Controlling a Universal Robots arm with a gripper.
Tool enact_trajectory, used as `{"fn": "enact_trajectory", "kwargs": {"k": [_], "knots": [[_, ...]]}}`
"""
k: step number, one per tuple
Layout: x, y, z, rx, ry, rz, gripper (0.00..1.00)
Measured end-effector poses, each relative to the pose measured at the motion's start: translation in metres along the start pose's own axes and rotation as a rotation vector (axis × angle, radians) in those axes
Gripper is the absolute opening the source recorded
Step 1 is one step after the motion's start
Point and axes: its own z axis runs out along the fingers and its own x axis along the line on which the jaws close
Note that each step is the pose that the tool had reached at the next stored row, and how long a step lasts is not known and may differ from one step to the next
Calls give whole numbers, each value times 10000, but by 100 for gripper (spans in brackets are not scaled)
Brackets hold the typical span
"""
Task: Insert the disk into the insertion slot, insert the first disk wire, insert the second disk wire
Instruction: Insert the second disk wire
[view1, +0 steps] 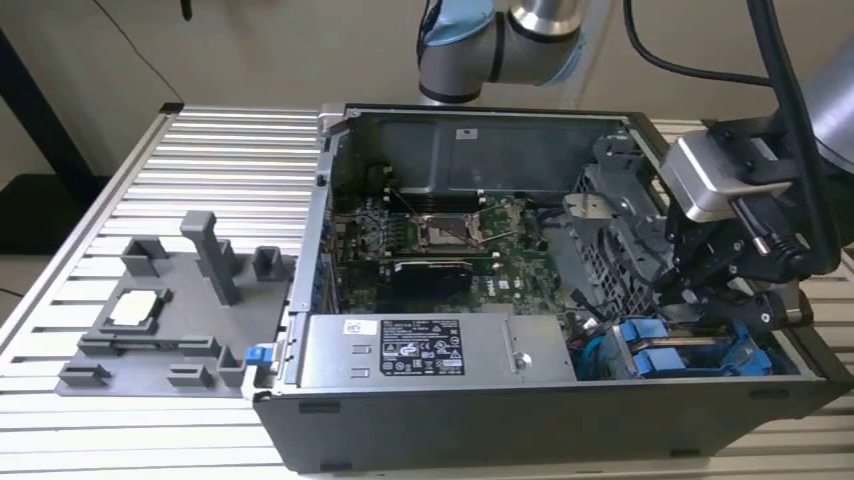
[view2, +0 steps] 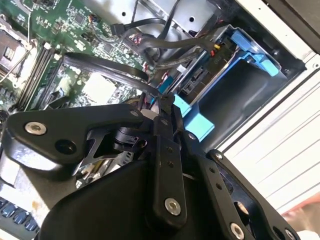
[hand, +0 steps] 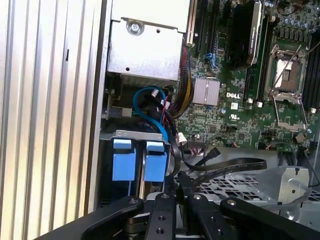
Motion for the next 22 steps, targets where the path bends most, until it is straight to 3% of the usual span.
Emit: {"fn": "enact_trajectory", "kwargs": {"k": [5, 10, 19, 22], "knots": [[53, -61, 70, 6, 3, 10, 16], [86, -174, 124, 14, 1, 48, 16], [97, -188, 168, 140, 28, 699, 16], [97, -188, 169, 142, 28, 709, 16]]}}
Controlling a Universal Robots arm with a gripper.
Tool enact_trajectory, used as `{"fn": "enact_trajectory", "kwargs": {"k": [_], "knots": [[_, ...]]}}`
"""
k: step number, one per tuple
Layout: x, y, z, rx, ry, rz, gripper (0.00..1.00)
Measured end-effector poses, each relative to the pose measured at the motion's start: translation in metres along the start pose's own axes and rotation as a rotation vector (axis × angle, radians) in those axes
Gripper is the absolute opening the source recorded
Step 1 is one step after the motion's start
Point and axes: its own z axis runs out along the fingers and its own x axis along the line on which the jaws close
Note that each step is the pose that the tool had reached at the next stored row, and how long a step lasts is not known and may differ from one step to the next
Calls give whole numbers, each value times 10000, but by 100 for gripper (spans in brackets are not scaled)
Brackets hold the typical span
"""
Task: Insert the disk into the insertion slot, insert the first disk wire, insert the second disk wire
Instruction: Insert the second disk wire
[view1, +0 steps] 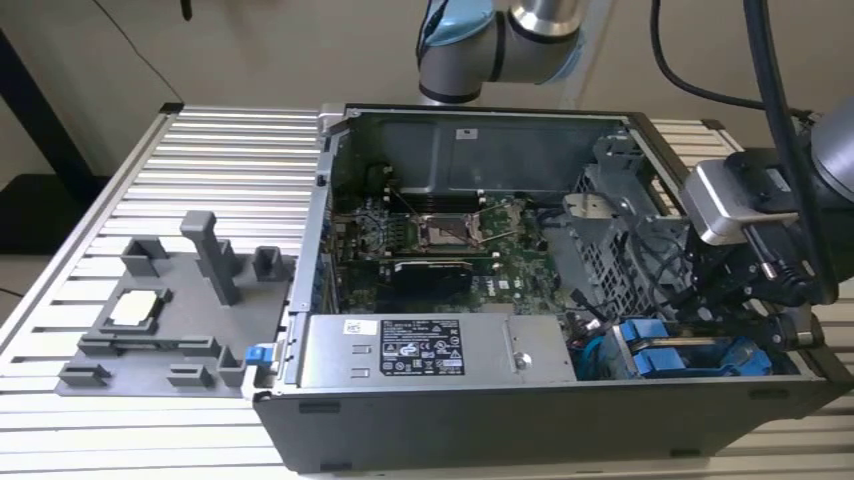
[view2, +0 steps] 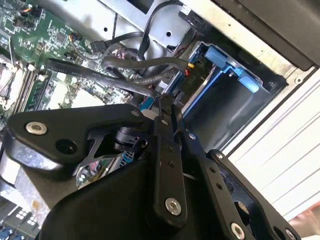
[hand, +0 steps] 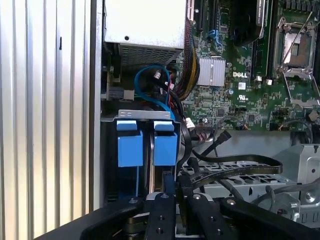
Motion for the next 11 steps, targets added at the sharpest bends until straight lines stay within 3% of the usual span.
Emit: {"fn": "enact_trajectory", "kwargs": {"k": [11], "knots": [[43, -14, 13, 9, 21, -2, 16]]}}
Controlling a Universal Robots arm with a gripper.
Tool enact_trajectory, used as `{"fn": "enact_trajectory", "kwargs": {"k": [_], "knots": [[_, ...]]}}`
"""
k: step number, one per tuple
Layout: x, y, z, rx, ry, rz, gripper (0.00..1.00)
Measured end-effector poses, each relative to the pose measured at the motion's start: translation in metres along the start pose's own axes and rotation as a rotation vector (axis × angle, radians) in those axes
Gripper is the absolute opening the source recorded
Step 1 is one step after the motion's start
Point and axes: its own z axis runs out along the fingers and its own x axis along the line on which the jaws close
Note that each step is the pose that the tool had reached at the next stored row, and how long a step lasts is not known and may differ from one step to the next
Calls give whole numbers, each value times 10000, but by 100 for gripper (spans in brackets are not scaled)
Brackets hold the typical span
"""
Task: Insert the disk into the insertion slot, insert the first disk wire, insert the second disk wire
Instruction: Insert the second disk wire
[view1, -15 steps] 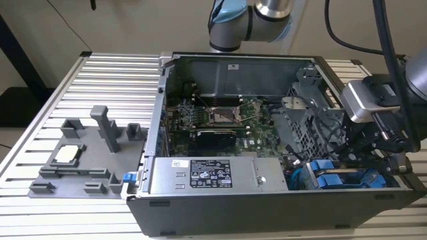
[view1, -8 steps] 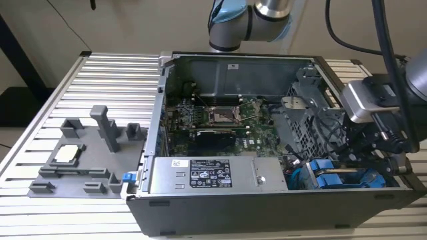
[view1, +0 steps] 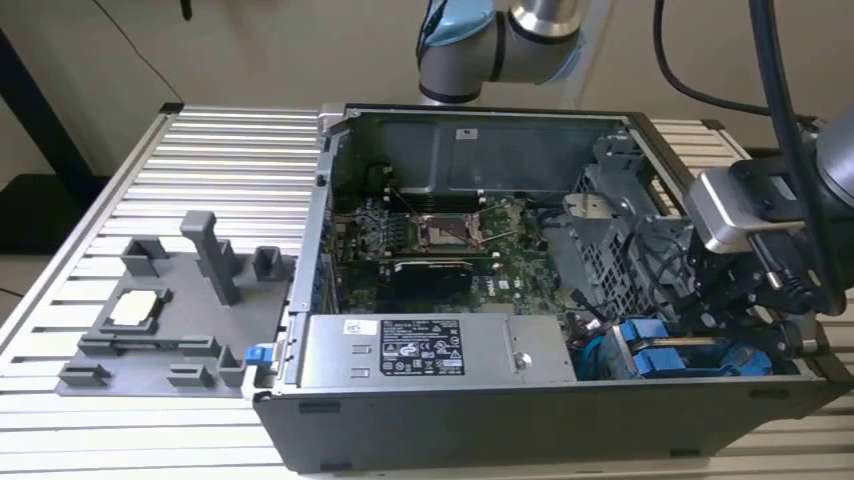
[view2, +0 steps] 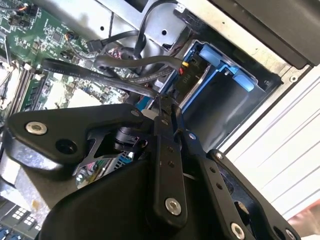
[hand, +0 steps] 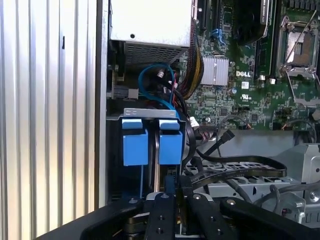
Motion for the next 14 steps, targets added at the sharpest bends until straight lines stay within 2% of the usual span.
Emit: {"fn": "enact_trajectory", "kwargs": {"k": [14], "knots": [[17, -30, 77, 105, 18, 160, 16]]}}
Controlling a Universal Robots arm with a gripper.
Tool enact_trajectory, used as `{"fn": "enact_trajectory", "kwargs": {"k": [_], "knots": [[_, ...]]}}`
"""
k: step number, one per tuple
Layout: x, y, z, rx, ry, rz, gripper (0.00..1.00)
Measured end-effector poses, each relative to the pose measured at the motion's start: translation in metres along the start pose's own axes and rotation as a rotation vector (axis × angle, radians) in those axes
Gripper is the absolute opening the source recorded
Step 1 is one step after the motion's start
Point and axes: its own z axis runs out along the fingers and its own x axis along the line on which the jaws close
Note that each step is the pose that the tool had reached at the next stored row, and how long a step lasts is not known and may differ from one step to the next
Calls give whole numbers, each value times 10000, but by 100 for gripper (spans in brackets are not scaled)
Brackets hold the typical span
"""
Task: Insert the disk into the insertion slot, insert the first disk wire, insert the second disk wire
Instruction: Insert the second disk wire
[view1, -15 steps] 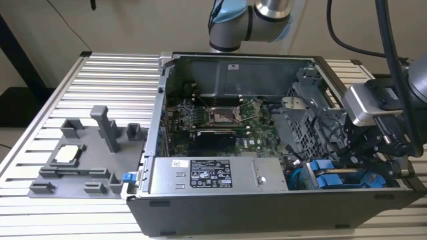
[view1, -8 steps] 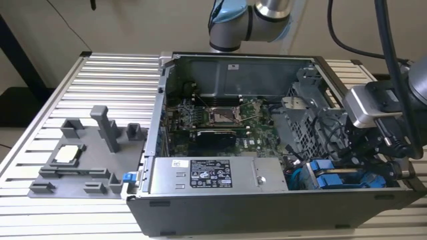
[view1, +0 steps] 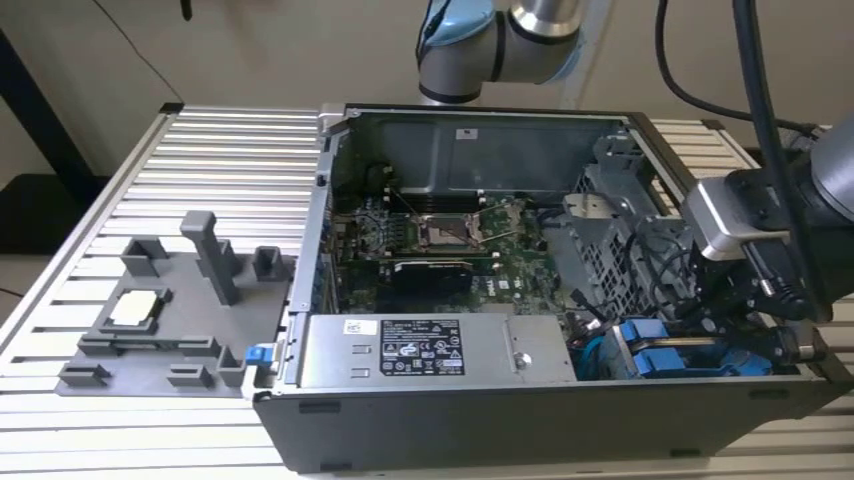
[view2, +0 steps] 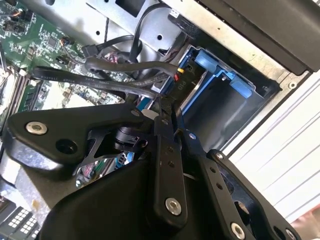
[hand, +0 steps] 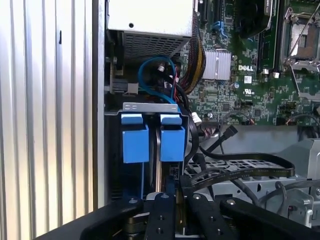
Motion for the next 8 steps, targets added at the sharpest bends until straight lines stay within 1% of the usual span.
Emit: {"fn": "enact_trajectory", "kwargs": {"k": [6, 8], "knots": [[1, -1, 12, 8, -18, 12, 16], [2, -1, 13, 3, -17, 11, 17]]}}
